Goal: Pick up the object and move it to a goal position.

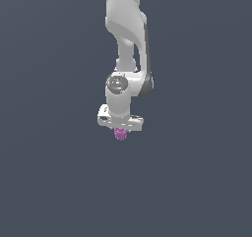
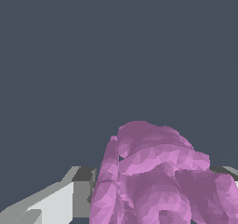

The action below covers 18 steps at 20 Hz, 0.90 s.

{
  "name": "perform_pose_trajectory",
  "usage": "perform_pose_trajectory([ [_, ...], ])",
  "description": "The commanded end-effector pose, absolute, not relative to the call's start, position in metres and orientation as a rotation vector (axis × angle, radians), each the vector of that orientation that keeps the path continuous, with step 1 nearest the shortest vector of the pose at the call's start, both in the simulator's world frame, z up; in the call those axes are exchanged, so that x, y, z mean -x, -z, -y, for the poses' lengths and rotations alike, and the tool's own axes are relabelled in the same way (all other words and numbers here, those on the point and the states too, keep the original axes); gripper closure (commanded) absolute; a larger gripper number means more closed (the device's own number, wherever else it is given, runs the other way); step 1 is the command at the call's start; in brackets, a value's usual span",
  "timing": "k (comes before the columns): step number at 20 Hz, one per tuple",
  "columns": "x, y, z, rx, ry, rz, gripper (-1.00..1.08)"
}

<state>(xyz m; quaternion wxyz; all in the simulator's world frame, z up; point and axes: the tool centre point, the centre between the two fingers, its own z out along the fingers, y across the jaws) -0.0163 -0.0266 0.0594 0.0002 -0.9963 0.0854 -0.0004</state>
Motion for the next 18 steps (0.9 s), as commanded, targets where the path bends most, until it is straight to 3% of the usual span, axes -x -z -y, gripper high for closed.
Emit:
perform_pose_trajectory([
  [1, 0.017, -0.058, 0.027, 3.13, 0.0, -0.27, 1.08],
  [18, 0.025, -0.088, 0.032, 3.13, 0.001, -0.27, 1.08],
])
